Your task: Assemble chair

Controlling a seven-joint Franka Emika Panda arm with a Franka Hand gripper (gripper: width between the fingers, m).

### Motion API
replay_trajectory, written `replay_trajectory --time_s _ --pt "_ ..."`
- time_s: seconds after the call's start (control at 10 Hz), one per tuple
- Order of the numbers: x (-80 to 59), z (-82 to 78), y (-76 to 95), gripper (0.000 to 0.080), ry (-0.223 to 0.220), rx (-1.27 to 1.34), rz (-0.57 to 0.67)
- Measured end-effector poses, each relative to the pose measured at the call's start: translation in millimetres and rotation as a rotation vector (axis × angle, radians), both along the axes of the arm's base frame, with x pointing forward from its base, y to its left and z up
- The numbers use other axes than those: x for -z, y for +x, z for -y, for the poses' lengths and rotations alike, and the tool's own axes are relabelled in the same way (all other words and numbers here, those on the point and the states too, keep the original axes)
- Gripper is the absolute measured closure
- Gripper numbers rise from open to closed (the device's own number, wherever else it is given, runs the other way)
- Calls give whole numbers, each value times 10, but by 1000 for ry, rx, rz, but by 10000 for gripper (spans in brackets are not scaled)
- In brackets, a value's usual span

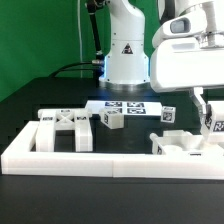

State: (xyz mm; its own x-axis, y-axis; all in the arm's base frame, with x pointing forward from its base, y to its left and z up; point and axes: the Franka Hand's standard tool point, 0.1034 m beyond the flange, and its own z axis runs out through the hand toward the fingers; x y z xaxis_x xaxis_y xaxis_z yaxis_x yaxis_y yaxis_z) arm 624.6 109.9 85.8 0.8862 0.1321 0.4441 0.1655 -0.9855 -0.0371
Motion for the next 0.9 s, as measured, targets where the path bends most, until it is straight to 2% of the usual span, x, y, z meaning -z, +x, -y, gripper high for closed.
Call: replay_trajectory --time_s 0.1,0.8,0.9 --pt "34 -14 -14 508 0 -1 17" --pt "36 -47 -104 508 6 2 183" --pt "32 -51 -93 508 5 -1 164"
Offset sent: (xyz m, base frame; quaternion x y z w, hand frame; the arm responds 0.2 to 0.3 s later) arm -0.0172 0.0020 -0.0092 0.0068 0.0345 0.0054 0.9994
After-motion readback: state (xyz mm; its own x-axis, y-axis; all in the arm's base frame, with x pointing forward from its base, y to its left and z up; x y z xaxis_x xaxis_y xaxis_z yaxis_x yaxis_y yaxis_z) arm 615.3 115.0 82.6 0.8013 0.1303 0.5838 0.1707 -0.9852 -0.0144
